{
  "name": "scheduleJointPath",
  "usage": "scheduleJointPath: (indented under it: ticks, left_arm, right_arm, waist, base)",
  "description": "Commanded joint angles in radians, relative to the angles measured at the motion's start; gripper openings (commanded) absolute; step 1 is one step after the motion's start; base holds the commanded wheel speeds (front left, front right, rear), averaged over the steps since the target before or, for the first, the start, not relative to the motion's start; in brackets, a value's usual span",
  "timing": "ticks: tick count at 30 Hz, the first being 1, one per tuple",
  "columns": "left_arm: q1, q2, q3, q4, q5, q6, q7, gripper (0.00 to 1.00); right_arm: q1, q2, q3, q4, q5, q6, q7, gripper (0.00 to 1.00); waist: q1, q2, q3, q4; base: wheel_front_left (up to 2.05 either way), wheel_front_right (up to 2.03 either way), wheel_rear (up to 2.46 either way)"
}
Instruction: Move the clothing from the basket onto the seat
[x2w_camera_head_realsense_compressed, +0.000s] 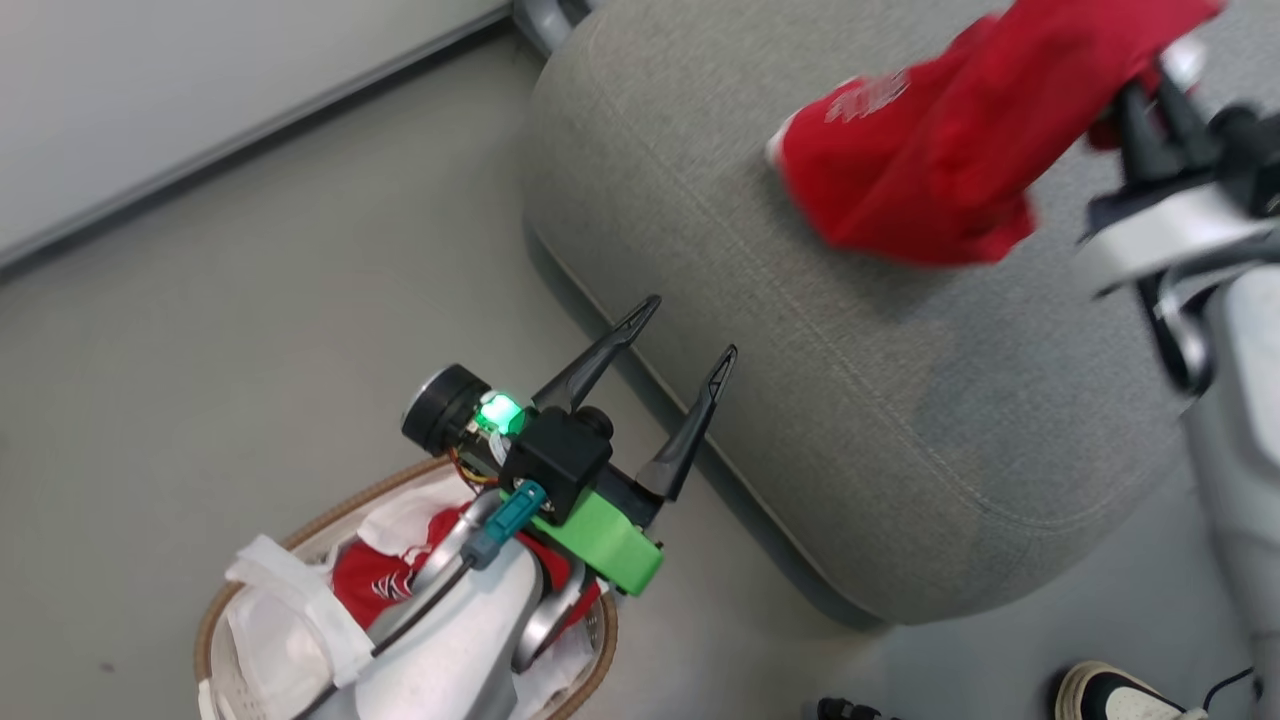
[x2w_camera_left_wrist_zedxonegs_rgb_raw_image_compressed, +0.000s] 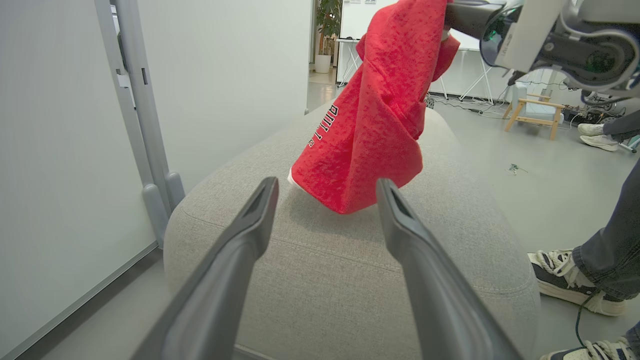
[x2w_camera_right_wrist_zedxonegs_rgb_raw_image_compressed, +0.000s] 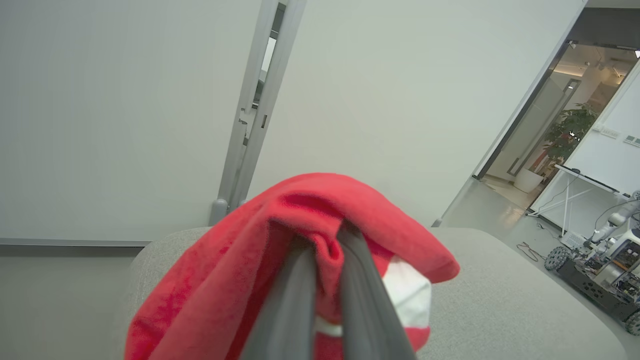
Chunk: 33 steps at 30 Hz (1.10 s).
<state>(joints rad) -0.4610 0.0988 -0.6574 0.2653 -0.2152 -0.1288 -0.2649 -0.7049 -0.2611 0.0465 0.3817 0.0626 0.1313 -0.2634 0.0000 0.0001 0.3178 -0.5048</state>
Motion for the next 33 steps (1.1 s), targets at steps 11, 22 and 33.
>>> scheduleJointPath:
  ticks: [11,22,33]
  left_arm:
    - [-0.109,0.059,-0.038,-0.026,-0.01,-0.003,0.001,1.0]
    - [-0.113,0.063,-0.035,-0.027,-0.018,-0.003,0.001,1.0]
    - [-0.057,0.052,-0.004,0.0,-0.029,-0.003,0.001,1.0]
  right_arm:
    - [-0.301,-0.113,-0.081,0.167,-0.142,-0.001,-0.002,0.0]
    - [-0.231,-0.074,-0.391,0.336,-0.331,-0.001,-0.002,0.0]
    - [-0.011,0.027,-0.656,0.361,-0.387,-0.001,-0.002,1.0]
  waist:
    - [0.0,-0.0001,0.252,0.17]
    - [0.0,-0.0001,0.274,0.234]
    - [0.0,-0.0001,0.178,0.226]
  base:
    - [0.0,0.0,0.0]
    - [0.0,0.0,0.0]
    - [0.0,0.0,0.0]
